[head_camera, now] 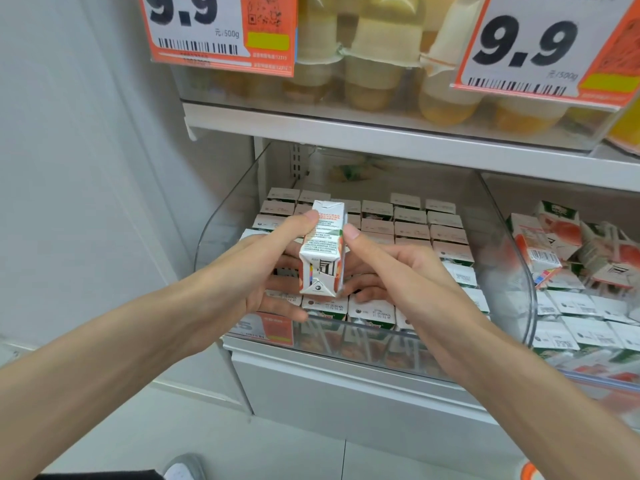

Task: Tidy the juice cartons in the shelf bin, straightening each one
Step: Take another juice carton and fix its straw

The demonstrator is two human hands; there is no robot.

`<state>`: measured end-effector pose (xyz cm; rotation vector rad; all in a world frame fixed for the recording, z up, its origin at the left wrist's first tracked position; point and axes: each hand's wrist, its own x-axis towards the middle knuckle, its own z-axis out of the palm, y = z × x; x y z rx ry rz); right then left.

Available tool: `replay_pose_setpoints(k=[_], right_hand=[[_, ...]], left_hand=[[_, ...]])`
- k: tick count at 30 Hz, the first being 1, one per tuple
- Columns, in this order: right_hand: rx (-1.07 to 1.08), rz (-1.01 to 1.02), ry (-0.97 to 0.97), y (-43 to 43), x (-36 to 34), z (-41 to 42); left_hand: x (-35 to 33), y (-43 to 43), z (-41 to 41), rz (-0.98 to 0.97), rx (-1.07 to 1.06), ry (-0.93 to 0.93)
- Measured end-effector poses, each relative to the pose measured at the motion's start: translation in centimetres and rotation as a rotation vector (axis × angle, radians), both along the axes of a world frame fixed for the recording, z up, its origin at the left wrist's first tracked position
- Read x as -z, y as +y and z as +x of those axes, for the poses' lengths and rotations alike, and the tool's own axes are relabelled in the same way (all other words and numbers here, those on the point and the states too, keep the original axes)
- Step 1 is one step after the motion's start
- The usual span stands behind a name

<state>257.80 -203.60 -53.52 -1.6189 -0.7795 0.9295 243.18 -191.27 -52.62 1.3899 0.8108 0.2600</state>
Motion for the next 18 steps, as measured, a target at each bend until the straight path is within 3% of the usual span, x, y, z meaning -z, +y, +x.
replay_pose_setpoints(k=[9,18], right_hand=[[0.018,0.039,0.078,0.10,-0.14,-0.18],[0.028,0.032,-0.048,0.20,0.08,-0.08]], left_hand=[[0.10,0.47,0.14,-0.036,-0.034,-0.002],[-0.77,-0.34,-0.38,-0.100,0.011,0.014]])
